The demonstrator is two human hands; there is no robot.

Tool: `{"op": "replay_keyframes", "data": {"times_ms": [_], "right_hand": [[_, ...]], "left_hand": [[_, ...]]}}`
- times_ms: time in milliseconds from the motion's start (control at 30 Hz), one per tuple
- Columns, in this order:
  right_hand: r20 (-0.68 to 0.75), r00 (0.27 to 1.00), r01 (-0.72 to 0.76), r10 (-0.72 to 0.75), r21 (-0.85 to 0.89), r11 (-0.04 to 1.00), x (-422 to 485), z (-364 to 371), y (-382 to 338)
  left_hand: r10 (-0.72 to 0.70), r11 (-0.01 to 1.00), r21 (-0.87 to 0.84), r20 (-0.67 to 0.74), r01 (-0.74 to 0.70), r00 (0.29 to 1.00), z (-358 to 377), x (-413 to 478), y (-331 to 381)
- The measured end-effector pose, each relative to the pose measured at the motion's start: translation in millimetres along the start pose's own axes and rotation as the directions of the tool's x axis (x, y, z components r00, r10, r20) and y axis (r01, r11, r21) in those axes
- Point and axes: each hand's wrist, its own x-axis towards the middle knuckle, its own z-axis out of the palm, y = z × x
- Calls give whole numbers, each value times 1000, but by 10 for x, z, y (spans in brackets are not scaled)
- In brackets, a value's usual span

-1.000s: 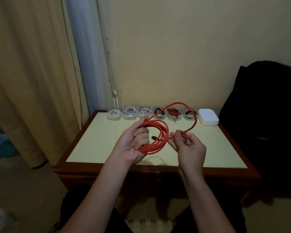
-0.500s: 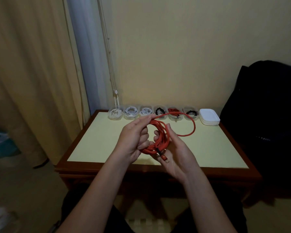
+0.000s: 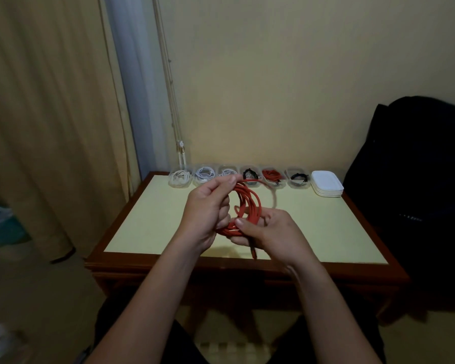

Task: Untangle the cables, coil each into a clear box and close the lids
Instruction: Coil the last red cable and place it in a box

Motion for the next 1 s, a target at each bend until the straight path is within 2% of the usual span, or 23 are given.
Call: {"op": "replay_keyframes", "data": {"times_ms": [100,167,267,400,600,767,900,1000], "right_hand": [[37,999,-10,15,-118,993,4,-92,8],[-2,1000,24,-25,-221,975,40,-178,66],[-184,978,34,-98,-321,947,146,-358,235],[-431,891,-28,-143,-367,930,283,-608,469],[-566,808,-132,-165,-447,885,376,-800,767],[-561,801,-144,-209,-521,841,367,-898,909],[-458,812,-50,-363,-673,738,276,-839,952],[-373,818,19,-439,-744,668,235,-714,1002]], "left_hand": [[2,1000,-13,0,-2,1000,-26,8,-11],[-3,1000,-26,-9,2,1000,-54,13,7],[-37,984,-177,-4,36,999,-141,39,121],[-84,842,-517,151,151,985,-281,52,356],[-91,787,-571,271,236,958,-275,-52,495],[-110,684,-662,322,307,940,-200,-48,332],[-66,551,-771,342,320,937,-243,0,251],[-37,513,-797,350,319,936,-273,23,209]]}}
